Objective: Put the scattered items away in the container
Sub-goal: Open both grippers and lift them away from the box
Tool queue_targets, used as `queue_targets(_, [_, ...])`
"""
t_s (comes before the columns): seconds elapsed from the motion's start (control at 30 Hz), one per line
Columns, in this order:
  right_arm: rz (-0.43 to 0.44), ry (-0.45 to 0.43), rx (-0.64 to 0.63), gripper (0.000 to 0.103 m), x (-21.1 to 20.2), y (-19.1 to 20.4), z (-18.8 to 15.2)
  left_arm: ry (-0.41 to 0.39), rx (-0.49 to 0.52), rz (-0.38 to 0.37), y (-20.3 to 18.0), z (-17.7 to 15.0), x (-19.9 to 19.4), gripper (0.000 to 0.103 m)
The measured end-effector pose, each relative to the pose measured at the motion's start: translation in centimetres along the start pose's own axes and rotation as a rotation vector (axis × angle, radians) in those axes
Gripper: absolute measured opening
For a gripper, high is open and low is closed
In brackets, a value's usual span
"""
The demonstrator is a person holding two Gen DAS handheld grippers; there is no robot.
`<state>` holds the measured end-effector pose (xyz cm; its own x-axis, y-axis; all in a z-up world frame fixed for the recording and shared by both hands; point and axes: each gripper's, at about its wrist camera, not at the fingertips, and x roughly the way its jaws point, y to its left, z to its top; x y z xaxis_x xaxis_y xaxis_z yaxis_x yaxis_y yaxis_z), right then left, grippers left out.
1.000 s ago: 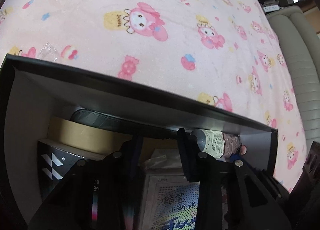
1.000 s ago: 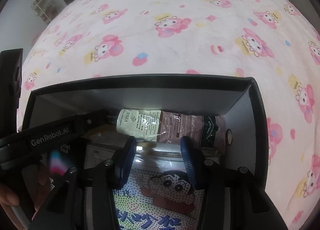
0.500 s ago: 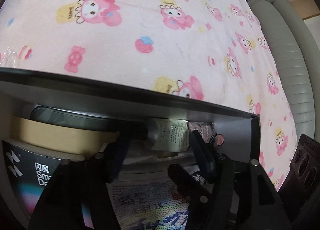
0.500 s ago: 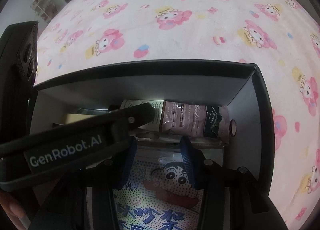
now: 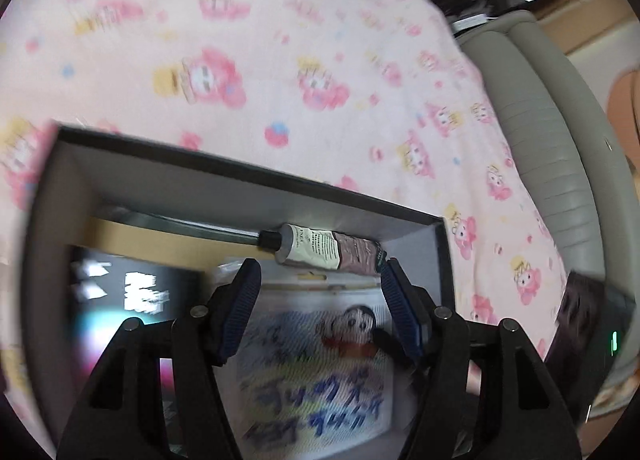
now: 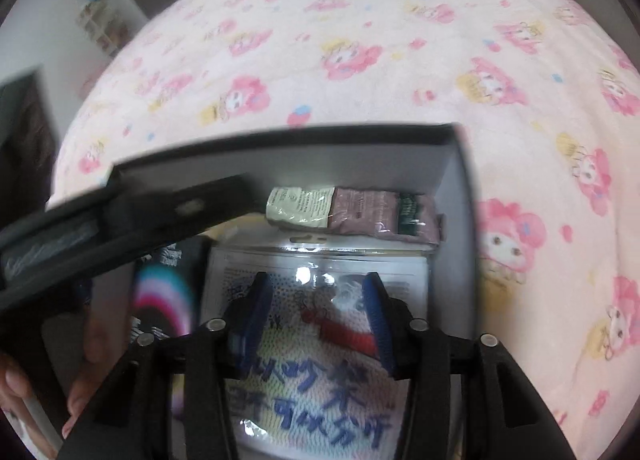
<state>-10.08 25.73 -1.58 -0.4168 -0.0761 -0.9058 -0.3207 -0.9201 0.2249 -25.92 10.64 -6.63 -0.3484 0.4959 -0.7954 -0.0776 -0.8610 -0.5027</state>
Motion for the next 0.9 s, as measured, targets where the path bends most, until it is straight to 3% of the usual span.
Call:
queue_targets(0.17, [-0.137, -0.155, 0.027, 0.055, -4.7, -0.3, -1.5, -0.088, 0.107, 0.062, -0.8, -2.3, -5.3, 0.068])
queue_targets(0.4, [-0.026, -0.279, 0.069, 0.058, -9.8, 2.5, -5.8, -0.12, 0.216, 0.107, -1.6, -6.4, -10.2, 0.069])
queue_targets(0.53, [-0.031, -0.317, 0.053, 0.06, -11.4, 4.5, -8.1, -0.18, 0.273, 0.197, -1.6, -8.9, -13.1, 0.071])
queue_targets(0.67, [0.011, -0.325, 0.062, 0.061, -12.9, 5.6, -10.6, -0.193, 0.287, 0.196, -1.0, -11.0, -15.1, 0.071])
queue_targets(0.9, [0.019, -0.355, -0.052, 0.061, -15.0, 10.1, -14.0, -0.184, 0.281, 0.225, 1.5, -14.0, -17.4, 0.07])
